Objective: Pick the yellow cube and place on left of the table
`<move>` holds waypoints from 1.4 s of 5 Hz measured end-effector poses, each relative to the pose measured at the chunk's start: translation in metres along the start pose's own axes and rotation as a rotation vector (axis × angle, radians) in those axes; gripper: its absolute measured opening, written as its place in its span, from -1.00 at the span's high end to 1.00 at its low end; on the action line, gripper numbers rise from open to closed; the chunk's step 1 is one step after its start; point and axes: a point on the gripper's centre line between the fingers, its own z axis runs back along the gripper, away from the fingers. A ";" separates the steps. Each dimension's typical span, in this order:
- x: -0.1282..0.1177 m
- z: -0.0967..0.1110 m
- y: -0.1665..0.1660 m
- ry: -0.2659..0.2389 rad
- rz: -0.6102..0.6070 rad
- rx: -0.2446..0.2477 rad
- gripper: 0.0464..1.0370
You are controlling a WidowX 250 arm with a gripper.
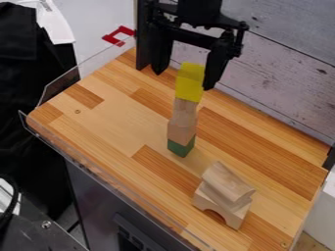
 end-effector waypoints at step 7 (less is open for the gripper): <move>-0.003 0.010 0.010 -0.003 0.114 -0.019 -0.04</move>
